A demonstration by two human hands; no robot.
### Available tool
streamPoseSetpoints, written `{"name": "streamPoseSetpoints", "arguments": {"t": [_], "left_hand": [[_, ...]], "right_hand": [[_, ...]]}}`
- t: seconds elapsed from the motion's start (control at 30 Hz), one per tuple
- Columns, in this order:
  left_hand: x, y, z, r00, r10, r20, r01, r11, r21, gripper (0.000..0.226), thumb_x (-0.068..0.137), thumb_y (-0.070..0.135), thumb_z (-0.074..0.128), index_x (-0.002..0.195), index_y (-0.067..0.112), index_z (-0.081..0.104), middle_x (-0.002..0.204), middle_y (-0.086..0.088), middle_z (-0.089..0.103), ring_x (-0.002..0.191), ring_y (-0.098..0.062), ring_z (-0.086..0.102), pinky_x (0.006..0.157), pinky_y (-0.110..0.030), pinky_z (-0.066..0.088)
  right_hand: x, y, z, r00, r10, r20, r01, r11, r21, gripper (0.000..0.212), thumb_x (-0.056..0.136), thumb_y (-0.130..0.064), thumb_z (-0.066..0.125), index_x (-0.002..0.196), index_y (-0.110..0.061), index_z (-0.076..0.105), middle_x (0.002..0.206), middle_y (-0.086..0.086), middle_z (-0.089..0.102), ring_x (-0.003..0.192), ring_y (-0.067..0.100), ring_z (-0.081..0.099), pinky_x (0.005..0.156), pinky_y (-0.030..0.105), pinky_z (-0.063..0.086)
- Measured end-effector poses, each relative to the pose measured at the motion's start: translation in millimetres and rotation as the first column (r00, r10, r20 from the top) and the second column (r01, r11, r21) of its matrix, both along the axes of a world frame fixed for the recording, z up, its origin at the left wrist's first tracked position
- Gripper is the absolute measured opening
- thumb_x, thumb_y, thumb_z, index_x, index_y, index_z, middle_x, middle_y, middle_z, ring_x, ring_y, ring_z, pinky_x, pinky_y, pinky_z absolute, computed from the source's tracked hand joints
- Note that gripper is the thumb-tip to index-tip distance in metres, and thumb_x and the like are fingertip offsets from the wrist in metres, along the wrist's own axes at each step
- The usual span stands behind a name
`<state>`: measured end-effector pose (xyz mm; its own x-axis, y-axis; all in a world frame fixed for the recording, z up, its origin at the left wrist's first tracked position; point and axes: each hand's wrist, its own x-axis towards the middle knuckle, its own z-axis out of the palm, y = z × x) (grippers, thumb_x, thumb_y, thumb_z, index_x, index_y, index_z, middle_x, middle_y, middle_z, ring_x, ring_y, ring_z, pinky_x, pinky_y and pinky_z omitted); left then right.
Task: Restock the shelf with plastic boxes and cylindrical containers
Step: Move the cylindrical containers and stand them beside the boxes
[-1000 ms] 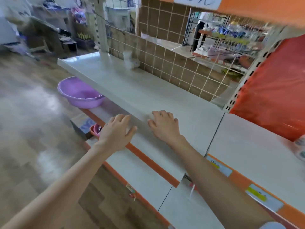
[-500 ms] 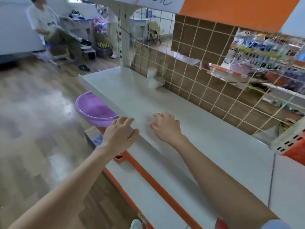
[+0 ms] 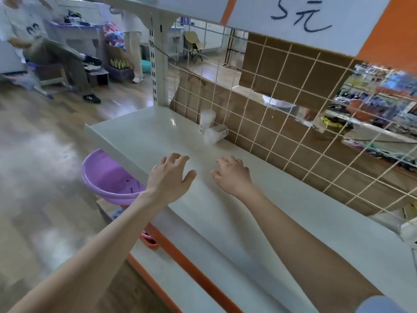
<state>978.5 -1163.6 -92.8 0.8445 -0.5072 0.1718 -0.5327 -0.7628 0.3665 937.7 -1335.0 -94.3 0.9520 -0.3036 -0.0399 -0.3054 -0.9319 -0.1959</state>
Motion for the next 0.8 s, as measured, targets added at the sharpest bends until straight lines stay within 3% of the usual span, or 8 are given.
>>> {"name": "streamPoseSetpoints", "arguments": {"t": [0.47,0.8], "left_hand": [[145,24,-3,0.966,-0.256,0.040,0.253,0.965,0.063,0.047,0.092,0.044,0.043,0.132,0.019,0.044,0.137,-0.004,0.041,0.124,-0.027,0.039,0.094,-0.037,0.037],[193,26,-3,0.929,-0.364,0.063,0.359,0.930,0.076,0.046,0.092,0.044,0.043,0.131,0.020,0.046,0.139,-0.002,0.038,0.125,-0.026,0.036,0.094,-0.036,0.035]], "right_hand": [[110,25,-5,0.936,-0.342,0.086,0.340,0.939,0.040,0.036,0.091,-0.031,0.042,0.121,-0.012,0.040,0.131,0.012,0.038,0.119,0.032,0.035,0.090,0.041,0.034],[155,16,-2,0.869,-0.486,0.091,0.470,0.869,0.151,0.057,0.091,-0.028,0.047,0.143,-0.034,0.024,0.147,0.013,0.015,0.130,0.037,0.028,0.100,0.045,0.031]]}}
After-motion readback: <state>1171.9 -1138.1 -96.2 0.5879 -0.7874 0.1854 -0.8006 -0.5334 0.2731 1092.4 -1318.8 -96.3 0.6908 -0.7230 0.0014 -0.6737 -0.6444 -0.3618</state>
